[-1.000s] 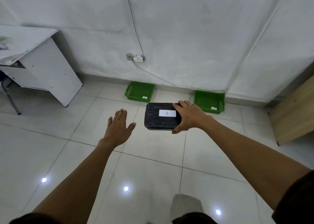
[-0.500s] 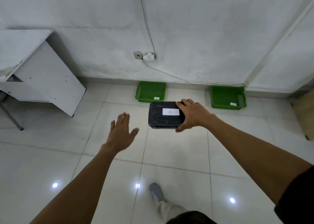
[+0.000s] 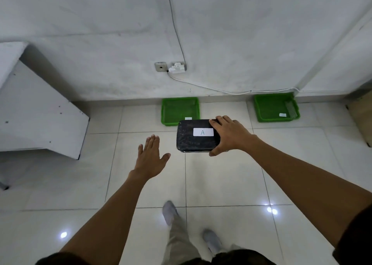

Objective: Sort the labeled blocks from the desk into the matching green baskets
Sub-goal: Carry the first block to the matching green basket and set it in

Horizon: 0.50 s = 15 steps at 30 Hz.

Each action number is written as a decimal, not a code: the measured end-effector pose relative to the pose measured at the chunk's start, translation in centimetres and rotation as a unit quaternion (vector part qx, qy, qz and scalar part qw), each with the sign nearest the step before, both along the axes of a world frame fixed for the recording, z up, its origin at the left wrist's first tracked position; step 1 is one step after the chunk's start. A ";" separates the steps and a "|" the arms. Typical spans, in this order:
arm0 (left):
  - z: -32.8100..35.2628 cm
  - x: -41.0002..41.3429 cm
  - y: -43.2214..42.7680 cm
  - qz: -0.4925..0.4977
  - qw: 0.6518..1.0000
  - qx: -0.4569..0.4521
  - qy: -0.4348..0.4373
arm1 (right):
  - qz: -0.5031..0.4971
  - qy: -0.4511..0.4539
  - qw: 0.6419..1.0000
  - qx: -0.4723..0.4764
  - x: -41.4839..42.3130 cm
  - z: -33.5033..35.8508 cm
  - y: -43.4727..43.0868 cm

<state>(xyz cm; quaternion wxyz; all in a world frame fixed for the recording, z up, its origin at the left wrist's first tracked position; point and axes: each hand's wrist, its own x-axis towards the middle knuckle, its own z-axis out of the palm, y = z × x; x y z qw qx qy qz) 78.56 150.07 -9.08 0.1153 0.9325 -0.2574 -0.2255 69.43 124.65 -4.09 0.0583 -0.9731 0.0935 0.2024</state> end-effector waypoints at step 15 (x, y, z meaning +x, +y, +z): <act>-4.4 21.1 -7.3 -0.109 0.993 0.045 0.004 | -0.050 0.043 0.998 0.009 15.1 -4.7 -4.3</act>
